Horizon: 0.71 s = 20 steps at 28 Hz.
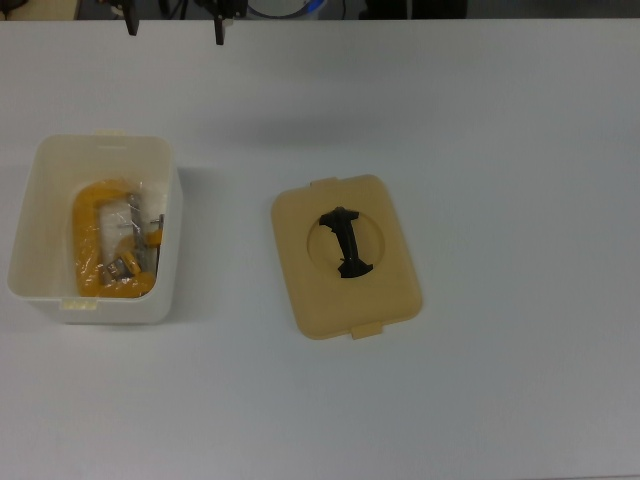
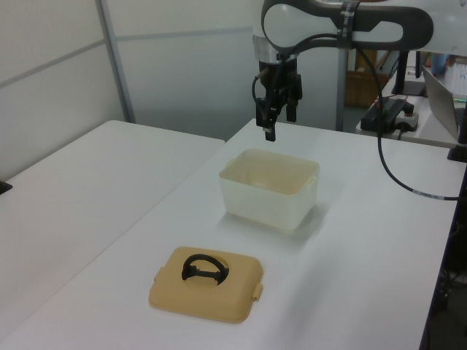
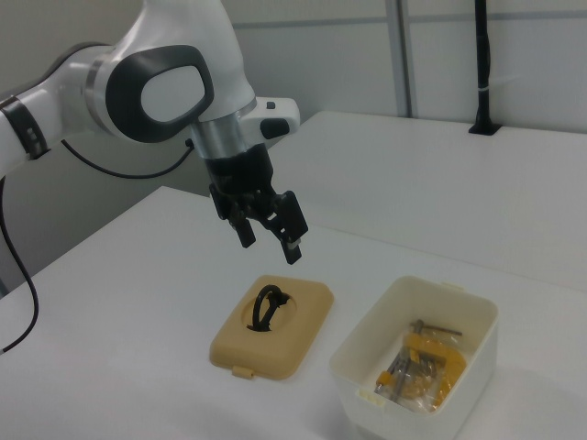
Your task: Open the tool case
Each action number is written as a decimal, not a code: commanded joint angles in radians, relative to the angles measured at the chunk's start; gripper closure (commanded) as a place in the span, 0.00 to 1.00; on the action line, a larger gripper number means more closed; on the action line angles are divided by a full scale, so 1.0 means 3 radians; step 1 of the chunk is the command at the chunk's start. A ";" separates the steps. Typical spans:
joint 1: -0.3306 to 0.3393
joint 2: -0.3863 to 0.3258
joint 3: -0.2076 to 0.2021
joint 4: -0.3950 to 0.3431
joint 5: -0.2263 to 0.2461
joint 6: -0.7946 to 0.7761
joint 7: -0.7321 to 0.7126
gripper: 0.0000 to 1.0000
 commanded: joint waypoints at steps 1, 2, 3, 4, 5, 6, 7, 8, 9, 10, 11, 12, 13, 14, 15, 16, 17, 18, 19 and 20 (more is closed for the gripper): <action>0.0276 -0.0035 -0.0266 0.0004 -0.0021 -0.0161 0.0046 0.00; 0.0276 -0.0035 -0.0266 0.0004 -0.0021 -0.0161 0.0051 0.00; 0.0276 -0.0035 -0.0266 0.0004 -0.0016 -0.0161 0.0051 0.00; 0.0276 -0.0035 -0.0266 0.0004 -0.0016 -0.0161 0.0051 0.00; 0.0281 -0.0035 -0.0266 0.0004 -0.0016 -0.0161 0.0051 0.00; 0.0281 -0.0035 -0.0266 0.0004 -0.0016 -0.0161 0.0051 0.00; 0.0281 -0.0035 -0.0266 0.0004 -0.0016 -0.0161 0.0051 0.00; 0.0281 -0.0035 -0.0266 0.0004 -0.0016 -0.0161 0.0051 0.00; 0.0281 -0.0035 -0.0266 0.0004 -0.0016 -0.0161 0.0051 0.00; 0.0281 -0.0035 -0.0266 0.0004 -0.0016 -0.0161 0.0051 0.00; 0.0281 -0.0035 -0.0266 0.0004 -0.0016 -0.0161 0.0051 0.00; 0.0281 -0.0035 -0.0266 0.0004 -0.0011 -0.0161 0.0056 0.00; 0.0281 -0.0035 -0.0266 0.0004 -0.0011 -0.0161 0.0056 0.00; 0.0281 -0.0035 -0.0266 0.0004 -0.0011 -0.0156 0.0056 0.00; 0.0286 -0.0035 -0.0271 0.0004 -0.0001 -0.0161 0.0056 0.00; 0.0286 -0.0040 -0.0276 0.0004 0.0004 -0.0161 0.0056 0.00; 0.0291 -0.0040 -0.0281 0.0004 0.0014 -0.0166 0.0061 0.00; 0.0291 -0.0040 -0.0276 0.0004 0.0014 -0.0166 0.0061 0.00; 0.0291 -0.0050 -0.0276 0.0004 0.0019 -0.0161 0.0066 0.00; 0.0291 -0.0061 -0.0276 0.0004 0.0019 -0.0161 0.0071 0.00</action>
